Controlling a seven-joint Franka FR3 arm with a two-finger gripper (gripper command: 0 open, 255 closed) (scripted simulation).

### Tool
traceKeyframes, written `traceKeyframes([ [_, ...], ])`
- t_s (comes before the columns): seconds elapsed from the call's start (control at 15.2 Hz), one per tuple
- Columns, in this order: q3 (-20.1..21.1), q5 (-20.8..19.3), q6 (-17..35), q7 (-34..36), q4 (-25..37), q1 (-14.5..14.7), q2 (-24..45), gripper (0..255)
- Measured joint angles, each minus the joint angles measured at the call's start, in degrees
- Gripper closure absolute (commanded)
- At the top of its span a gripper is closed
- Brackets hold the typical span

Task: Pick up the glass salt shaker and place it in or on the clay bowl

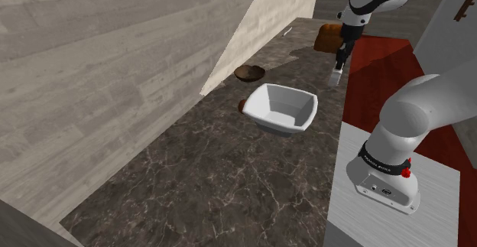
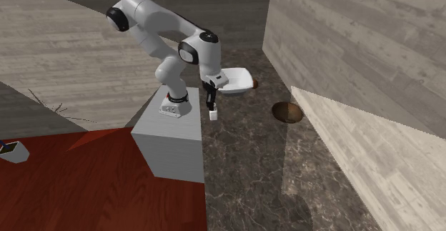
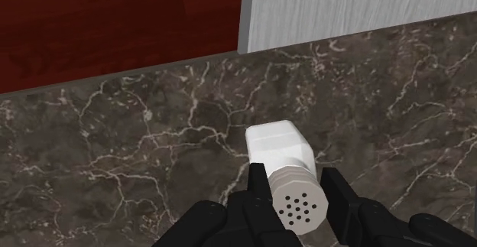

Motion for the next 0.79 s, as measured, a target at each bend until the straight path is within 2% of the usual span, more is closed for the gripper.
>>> traceKeyframes([
  [0.66, 1.93, 1.46, -7.62, -0.23, 6.17, 0.44, -1.46, 255],
  [0.79, 2.61, 2.52, -7.46, 0.71, 7.7, 1.56, 0.35, 255],
])
